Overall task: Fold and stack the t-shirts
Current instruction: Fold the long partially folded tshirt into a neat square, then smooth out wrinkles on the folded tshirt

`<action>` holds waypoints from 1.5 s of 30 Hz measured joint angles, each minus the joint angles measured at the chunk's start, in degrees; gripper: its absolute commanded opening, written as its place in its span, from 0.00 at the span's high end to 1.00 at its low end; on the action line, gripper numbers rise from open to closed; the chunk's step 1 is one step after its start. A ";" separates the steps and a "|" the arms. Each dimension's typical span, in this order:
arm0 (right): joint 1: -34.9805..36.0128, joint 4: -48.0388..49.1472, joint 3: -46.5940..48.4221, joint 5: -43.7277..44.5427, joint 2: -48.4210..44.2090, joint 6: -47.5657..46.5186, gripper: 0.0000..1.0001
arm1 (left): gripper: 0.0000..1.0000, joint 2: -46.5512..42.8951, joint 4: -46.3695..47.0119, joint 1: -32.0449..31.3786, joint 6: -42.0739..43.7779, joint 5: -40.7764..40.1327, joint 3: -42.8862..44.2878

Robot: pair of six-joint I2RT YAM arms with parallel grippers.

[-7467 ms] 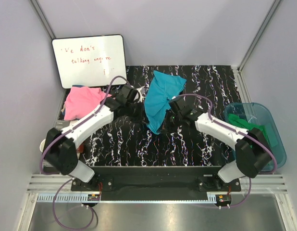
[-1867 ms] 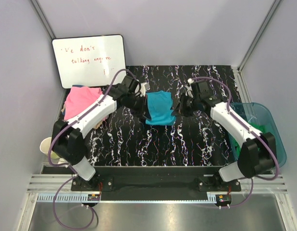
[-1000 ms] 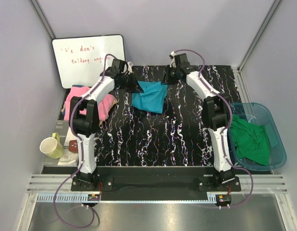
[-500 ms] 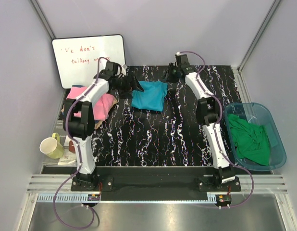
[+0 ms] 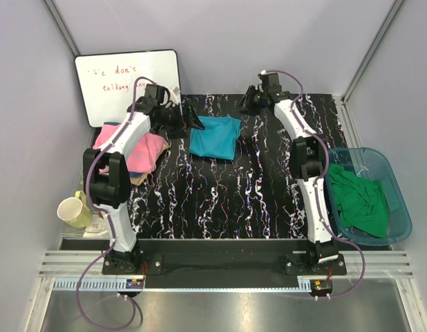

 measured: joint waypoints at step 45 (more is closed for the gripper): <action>3.58 27.67 11.47 -13.18 19.50 30.73 1.00 | 0.01 -6.64 -10.34 9.49 10.08 -3.74 -10.71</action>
